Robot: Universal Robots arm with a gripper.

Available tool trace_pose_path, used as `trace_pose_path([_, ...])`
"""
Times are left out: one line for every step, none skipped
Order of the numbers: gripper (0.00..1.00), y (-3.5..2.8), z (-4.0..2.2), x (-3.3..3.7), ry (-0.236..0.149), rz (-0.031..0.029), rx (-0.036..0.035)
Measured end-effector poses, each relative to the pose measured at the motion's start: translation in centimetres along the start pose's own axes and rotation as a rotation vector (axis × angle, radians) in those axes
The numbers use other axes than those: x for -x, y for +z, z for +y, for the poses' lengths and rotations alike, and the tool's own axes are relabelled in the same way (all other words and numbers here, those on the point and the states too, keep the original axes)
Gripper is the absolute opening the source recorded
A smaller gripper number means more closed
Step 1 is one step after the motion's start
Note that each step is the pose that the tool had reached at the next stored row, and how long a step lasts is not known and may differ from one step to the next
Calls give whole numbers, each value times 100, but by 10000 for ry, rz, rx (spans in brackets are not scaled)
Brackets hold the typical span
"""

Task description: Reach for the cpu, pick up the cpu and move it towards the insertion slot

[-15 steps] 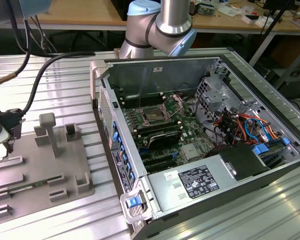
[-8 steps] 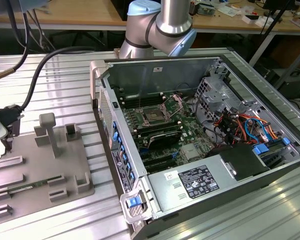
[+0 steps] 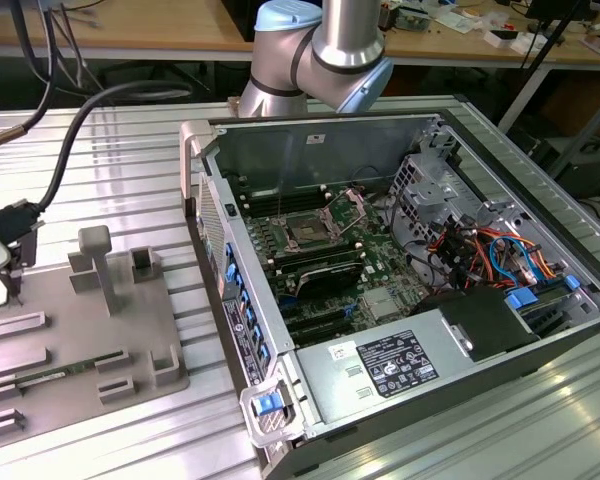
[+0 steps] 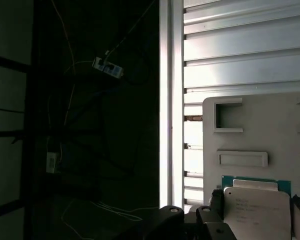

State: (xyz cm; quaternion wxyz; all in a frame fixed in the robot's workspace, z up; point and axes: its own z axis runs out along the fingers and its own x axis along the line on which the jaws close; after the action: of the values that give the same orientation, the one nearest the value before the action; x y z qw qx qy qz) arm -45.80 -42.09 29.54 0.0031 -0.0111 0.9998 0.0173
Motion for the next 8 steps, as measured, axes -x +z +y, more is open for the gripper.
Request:
trace_pose_path([55, -11, 0, 0, -1, 0, 1])
trace_pose_path([55, -22, 1, 0, 0, 0, 1])
trace_pose_path([55, -34, 1, 0, -1, 0, 1])
trace_pose_path([55, -50, 2, 0, -1, 0, 0])
trace_pose_path([55, -59, 2, 0, -1, 0, 1])
trace_pose_path([55, -77, 3, 1, 0, 0, 0])
trace_pose_path([55, -99, 3, 1, 0, 0, 0])
trace_pose_path([55, -115, 4, 1, -1, 1, 0])
